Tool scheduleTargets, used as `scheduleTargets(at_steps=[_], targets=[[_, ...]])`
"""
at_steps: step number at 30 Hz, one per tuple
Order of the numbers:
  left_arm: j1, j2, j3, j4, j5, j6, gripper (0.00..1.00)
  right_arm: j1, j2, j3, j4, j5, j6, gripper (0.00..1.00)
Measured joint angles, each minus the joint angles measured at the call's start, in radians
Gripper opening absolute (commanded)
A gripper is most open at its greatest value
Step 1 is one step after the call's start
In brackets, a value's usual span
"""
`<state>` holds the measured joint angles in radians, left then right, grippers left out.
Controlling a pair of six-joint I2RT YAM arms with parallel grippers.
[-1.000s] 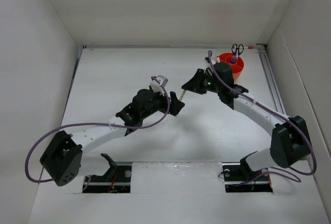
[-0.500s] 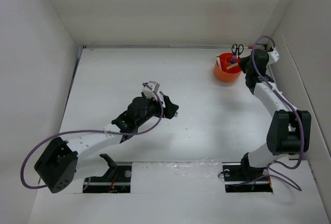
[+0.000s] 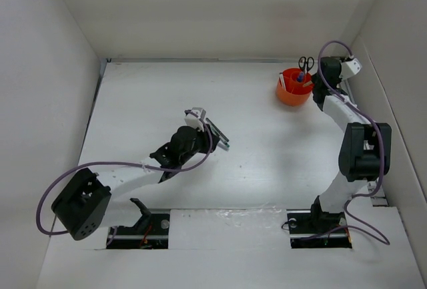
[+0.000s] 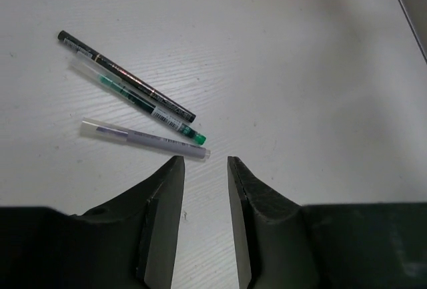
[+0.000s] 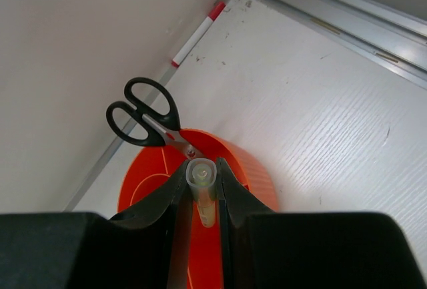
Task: Sort the stationery into containers
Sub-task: Place the pen in the storage box, then pick up the pen from the center of the board.
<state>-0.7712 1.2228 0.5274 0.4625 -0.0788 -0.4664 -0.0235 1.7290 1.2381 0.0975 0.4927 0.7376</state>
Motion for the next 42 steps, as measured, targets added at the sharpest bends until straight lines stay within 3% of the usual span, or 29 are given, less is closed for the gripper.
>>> scheduleTargets(at_steps=[2, 5, 6, 10, 14, 16, 18, 19, 20, 24, 28, 33, 37, 38, 41, 42], targets=[[0.000, 0.015, 0.000, -0.008, -0.016, -0.004, 0.27, 0.002, 0.002, 0.005, 0.000, 0.020, -0.005, 0.00], [0.000, 0.046, 0.003, -0.023, -0.036, -0.015, 0.27, 0.013, 0.004, 0.008, 0.000, 0.043, -0.008, 0.21], [0.000, 0.055, 0.004, -0.029, -0.040, -0.019, 0.27, 0.018, 0.004, 0.008, 0.000, 0.044, -0.008, 0.32], [0.000, 0.066, 0.005, -0.049, -0.051, -0.032, 0.28, 0.027, 0.004, 0.008, -0.002, 0.040, -0.007, 0.50], [0.000, 0.066, 0.005, -0.048, -0.056, -0.040, 0.28, 0.033, -0.004, 0.008, -0.012, 0.027, -0.008, 0.56], [0.000, 0.063, 0.005, -0.048, -0.055, -0.045, 0.28, 0.033, -0.023, 0.008, -0.019, 0.020, -0.008, 0.56], [0.001, 0.061, 0.005, -0.046, -0.053, -0.048, 0.28, 0.034, -0.053, 0.008, -0.025, 0.010, -0.008, 0.47], [0.001, 0.059, 0.005, -0.046, -0.053, -0.048, 0.28, 0.037, -0.071, 0.008, -0.026, 0.003, -0.009, 0.40], [0.001, 0.056, 0.005, -0.046, -0.053, -0.049, 0.28, 0.039, -0.082, 0.008, -0.026, -0.007, -0.010, 0.23], [0.011, 0.024, 0.005, -0.048, -0.046, -0.052, 0.28, 0.109, -0.171, -0.015, -0.019, -0.090, -0.030, 0.00], [0.040, -0.060, 0.002, -0.048, -0.055, -0.079, 0.29, 0.251, -0.175, -0.024, -0.014, -0.288, -0.076, 0.00], [0.060, -0.203, -0.028, -0.050, -0.124, -0.124, 0.34, 0.438, -0.035, 0.017, -0.077, -0.552, -0.164, 0.00], [0.060, -0.304, -0.074, -0.082, -0.186, -0.152, 0.37, 0.564, 0.098, 0.080, -0.202, -0.635, -0.249, 0.11], [0.061, -0.320, -0.078, -0.095, -0.199, -0.159, 0.37, 0.596, 0.116, 0.085, -0.237, -0.640, -0.272, 0.25], [0.065, -0.381, -0.100, -0.135, -0.259, -0.186, 0.43, 0.687, 0.138, 0.089, -0.319, -0.644, -0.335, 0.51], [0.068, -0.401, -0.104, -0.156, -0.280, -0.197, 0.44, 0.713, 0.141, 0.090, -0.332, -0.651, -0.352, 0.54]])
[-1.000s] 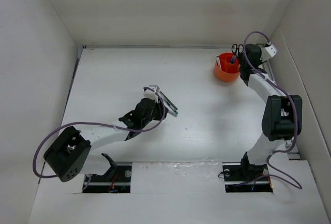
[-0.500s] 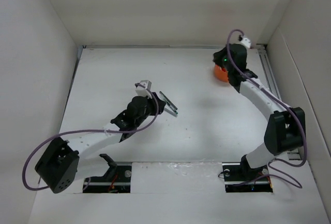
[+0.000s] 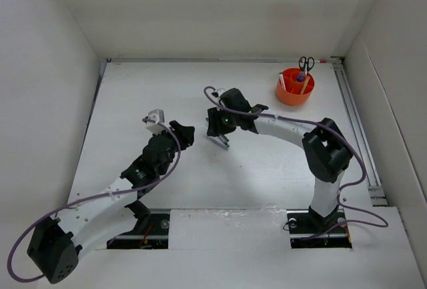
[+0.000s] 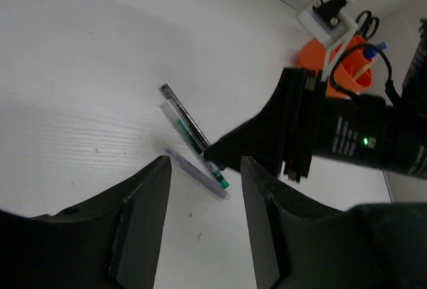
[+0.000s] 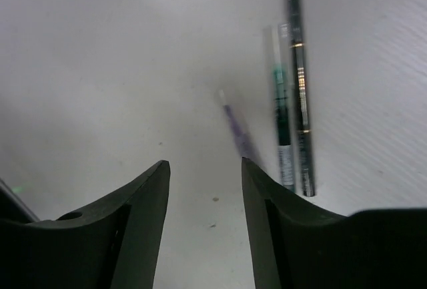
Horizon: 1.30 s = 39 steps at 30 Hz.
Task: Sort the stationery into containers
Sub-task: Pick up the pen from the center of the board.
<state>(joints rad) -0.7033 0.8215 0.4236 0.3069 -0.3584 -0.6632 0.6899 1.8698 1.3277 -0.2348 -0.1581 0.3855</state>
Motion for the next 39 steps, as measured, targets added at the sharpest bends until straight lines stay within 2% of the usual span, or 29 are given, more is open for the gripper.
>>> scheduleTargets(at_steps=[3, 8, 15, 19, 22, 23, 24, 27, 30, 32, 33, 34, 37, 39], targets=[[0.026, -0.051, -0.001, -0.059, -0.047, -0.029, 0.47, 0.045, 0.027, 0.046, -0.048, -0.040, -0.042, 0.60], [0.100, -0.166, 0.000, -0.151, -0.070, -0.061, 0.49, 0.051, 0.145, 0.192, -0.097, -0.034, -0.094, 0.60], [0.104, -0.339, 0.000, -0.224, -0.081, -0.067, 0.50, 0.072, 0.296, 0.338, -0.208, 0.044, -0.148, 0.59], [0.104, -0.393, 0.000, -0.234, -0.092, -0.068, 0.50, 0.087, 0.323, 0.370, -0.247, 0.065, -0.166, 0.52], [0.104, -0.392, 0.000, -0.247, -0.092, -0.069, 0.50, 0.102, 0.344, 0.411, -0.283, 0.094, -0.175, 0.43], [0.104, -0.392, 0.000, -0.252, -0.091, -0.069, 0.50, 0.111, 0.357, 0.422, -0.291, 0.113, -0.178, 0.34], [0.104, -0.392, 0.000, -0.254, -0.091, -0.069, 0.50, 0.113, 0.360, 0.425, -0.293, 0.117, -0.180, 0.31], [0.104, -0.393, 0.000, -0.266, -0.092, -0.069, 0.50, 0.128, 0.371, 0.446, -0.320, 0.156, -0.188, 0.31], [0.104, -0.406, 0.000, -0.275, -0.099, -0.070, 0.50, 0.144, 0.372, 0.449, -0.330, 0.201, -0.188, 0.38], [0.104, -0.425, 0.000, -0.288, -0.106, -0.071, 0.50, 0.159, 0.372, 0.449, -0.335, 0.232, -0.192, 0.38], [0.104, -0.439, 0.000, -0.296, -0.111, -0.071, 0.50, 0.166, 0.372, 0.449, -0.336, 0.249, -0.194, 0.36], [0.104, -0.453, 0.000, -0.299, -0.114, -0.071, 0.50, 0.173, 0.372, 0.449, -0.339, 0.266, -0.198, 0.27], [0.104, -0.480, 0.000, -0.306, -0.122, -0.072, 0.50, 0.189, 0.373, 0.449, -0.340, 0.290, -0.199, 0.10], [0.104, -0.486, 0.002, -0.313, -0.125, -0.075, 0.50, 0.190, 0.373, 0.449, -0.340, 0.301, -0.198, 0.03]])
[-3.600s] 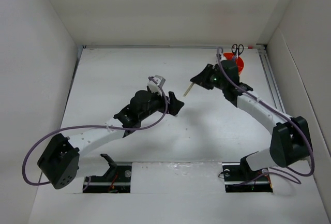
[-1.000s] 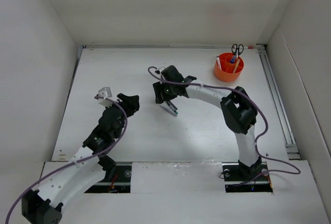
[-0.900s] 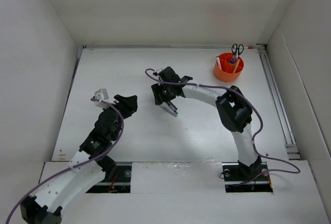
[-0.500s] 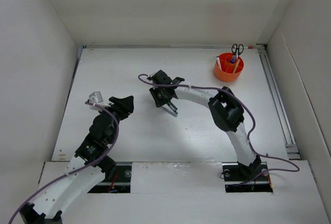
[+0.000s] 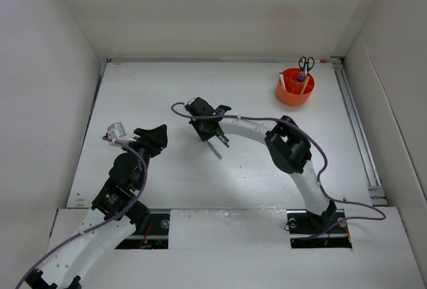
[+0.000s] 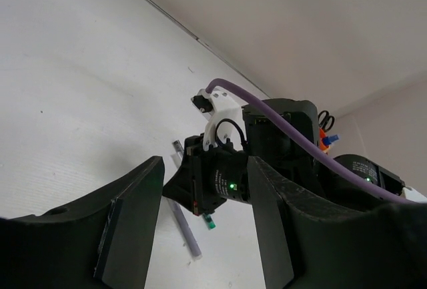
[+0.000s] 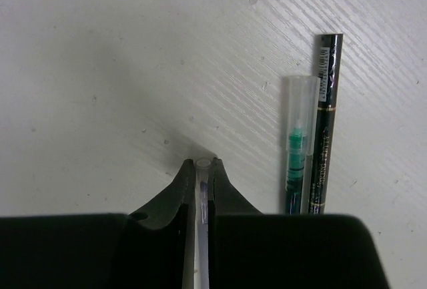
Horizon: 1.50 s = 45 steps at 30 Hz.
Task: Sort the stationery into containers
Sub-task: Pick up the pen from the center of the board, then place the pen in the storage box.
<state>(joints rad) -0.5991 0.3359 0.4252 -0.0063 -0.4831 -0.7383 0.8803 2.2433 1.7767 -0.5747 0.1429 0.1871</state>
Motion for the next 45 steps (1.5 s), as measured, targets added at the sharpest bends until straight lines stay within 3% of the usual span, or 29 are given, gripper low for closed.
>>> scheduleTargets(at_steps=[6, 11, 16, 20, 24, 29, 35, 45], targets=[[0.000, -0.002, 0.000, -0.018, -0.001, -0.003, 0.50, -0.009, -0.006, 0.000, 0.006, -0.069, 0.024, 0.00], [0.000, 0.005, 0.002, -0.014, 0.008, -0.002, 0.50, -0.078, -0.079, -0.032, 0.055, -0.225, 0.108, 0.00], [0.000, 0.081, 0.002, 0.077, 0.112, 0.032, 0.50, -0.293, -0.315, -0.182, 0.265, -0.385, 0.268, 0.00], [0.000, 0.215, 0.001, 0.173, 0.229, 0.061, 0.47, -0.535, -0.505, -0.328, 0.486, -0.402, 0.436, 0.00], [0.000, 0.374, 0.001, 0.276, 0.345, 0.084, 0.47, -0.723, -0.656, -0.456, 0.609, -0.262, 0.572, 0.00], [0.000, 0.466, -0.001, 0.342, 0.428, 0.101, 0.47, -0.814, -0.760, -0.560, 0.745, 0.057, 0.645, 0.00], [0.000, 0.488, -0.003, 0.415, 0.462, 0.123, 0.47, -0.842, -0.696, -0.562, 0.846, 0.358, 0.615, 0.00], [0.000, 0.554, -0.004, 0.439, 0.476, 0.136, 0.47, -0.843, -0.566, -0.539, 0.879, 0.576, 0.473, 0.00]])
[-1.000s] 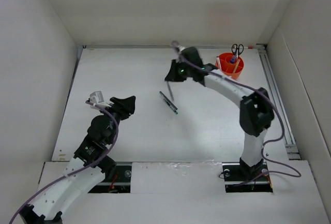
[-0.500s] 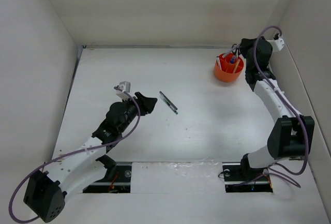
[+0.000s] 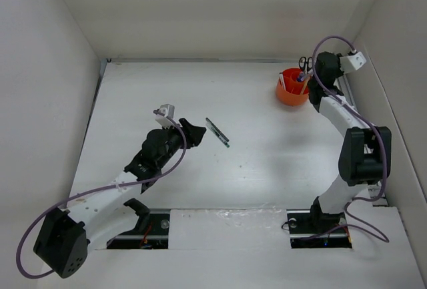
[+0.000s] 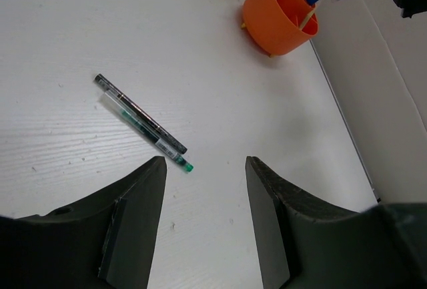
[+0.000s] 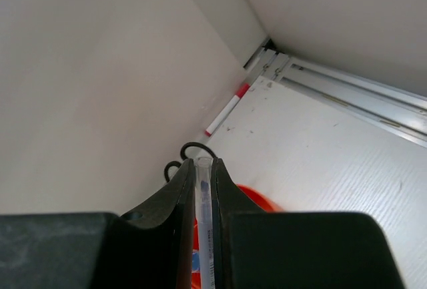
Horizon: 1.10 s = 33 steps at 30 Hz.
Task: Sort the stationery into containers
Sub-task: Place the pen in the storage box.
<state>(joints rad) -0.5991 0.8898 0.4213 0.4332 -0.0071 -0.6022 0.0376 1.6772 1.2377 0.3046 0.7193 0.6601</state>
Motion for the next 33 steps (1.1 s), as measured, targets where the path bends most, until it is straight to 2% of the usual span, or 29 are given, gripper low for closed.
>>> scheduleTargets(at_steps=[20, 23, 24, 27, 30, 33], targets=[[0.000, 0.056, 0.000, 0.034, 0.006, 0.011, 0.47, -0.012, 0.157, 0.007, -0.006, 0.037, -0.035, 0.01], [0.000, 0.058, 0.000, 0.034, 0.006, 0.011, 0.47, 0.009, 0.157, 0.007, -0.005, 0.057, -0.042, 0.14], [0.000, 0.058, 0.000, 0.034, 0.006, 0.011, 0.47, 0.018, 0.157, 0.008, -0.006, 0.061, -0.044, 0.27], [0.000, 0.058, 0.000, 0.035, 0.006, 0.011, 0.47, 0.046, 0.158, 0.011, -0.005, 0.068, -0.052, 0.45], [0.000, 0.056, 0.000, 0.034, 0.005, 0.011, 0.47, 0.069, 0.156, 0.011, -0.010, 0.068, -0.058, 0.53], [0.000, 0.048, -0.001, 0.033, 0.005, 0.011, 0.47, 0.085, 0.132, 0.008, -0.027, 0.068, -0.061, 0.56]])
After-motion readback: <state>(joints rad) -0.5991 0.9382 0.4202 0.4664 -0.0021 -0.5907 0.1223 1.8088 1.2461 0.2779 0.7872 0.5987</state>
